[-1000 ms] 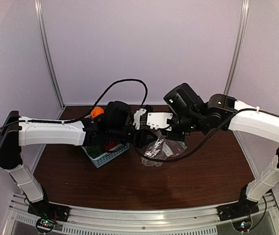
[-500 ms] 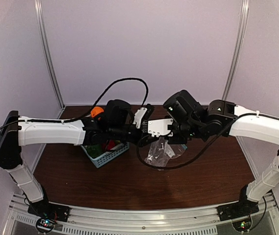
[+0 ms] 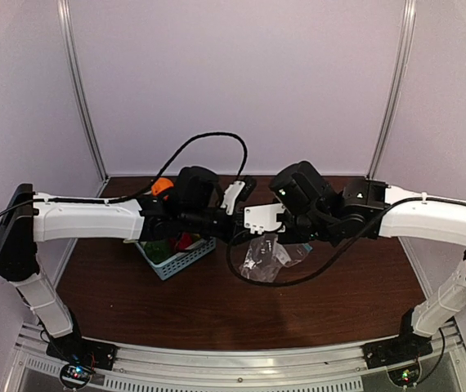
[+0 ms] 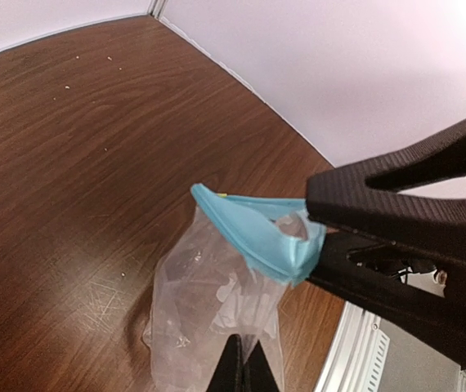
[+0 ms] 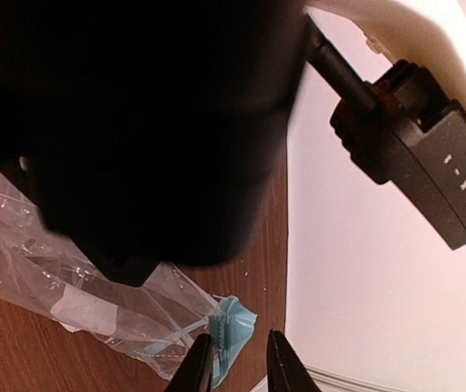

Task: Place the food in the zip-top bag and seal the zipper
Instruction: Adjust the zipper food storage bag at the center of the board.

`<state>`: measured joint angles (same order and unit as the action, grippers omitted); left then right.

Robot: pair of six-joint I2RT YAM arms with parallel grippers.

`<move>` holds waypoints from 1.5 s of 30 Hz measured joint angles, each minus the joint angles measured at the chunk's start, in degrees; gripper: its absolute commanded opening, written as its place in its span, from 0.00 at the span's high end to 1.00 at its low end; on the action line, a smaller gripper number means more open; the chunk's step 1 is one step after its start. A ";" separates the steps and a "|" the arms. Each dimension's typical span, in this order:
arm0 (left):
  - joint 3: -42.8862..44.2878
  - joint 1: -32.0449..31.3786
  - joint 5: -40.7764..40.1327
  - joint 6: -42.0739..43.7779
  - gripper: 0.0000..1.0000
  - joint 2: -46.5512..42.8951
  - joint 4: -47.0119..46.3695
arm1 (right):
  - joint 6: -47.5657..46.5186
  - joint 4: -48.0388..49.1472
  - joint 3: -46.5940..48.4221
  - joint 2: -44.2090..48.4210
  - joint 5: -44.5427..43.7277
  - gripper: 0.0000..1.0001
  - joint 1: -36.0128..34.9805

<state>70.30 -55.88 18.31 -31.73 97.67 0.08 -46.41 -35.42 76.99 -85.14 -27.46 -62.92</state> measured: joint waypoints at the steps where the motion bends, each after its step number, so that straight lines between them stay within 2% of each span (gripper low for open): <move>1: 0.00 0.09 0.15 0.00 1.00 0.00 0.00 | -0.17 0.57 -0.26 0.00 -0.26 0.77 -0.07; 5: 0.00 0.44 0.90 -0.11 1.00 0.07 0.04 | -0.66 2.47 -1.18 0.02 -1.07 0.74 -0.13; 14: 0.02 0.74 2.40 -0.11 1.00 0.22 0.26 | -3.04 6.71 -3.43 0.57 -2.05 0.77 -0.33; 33: 0.00 1.07 2.97 0.72 1.00 0.22 1.40 | -6.40 10.58 -5.81 0.55 -0.33 0.77 -0.39; 41: 0.00 1.09 2.97 1.20 1.00 0.22 1.53 | -7.41 12.22 -7.06 0.50 0.22 1.00 -0.44; 45: 0.00 1.31 2.89 1.22 1.00 0.22 1.46 | -7.41 12.31 -6.62 0.24 0.26 1.00 -0.09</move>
<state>70.30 -54.57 21.19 -30.50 97.89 1.54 -53.82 -23.11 70.37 -84.90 -27.20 -63.00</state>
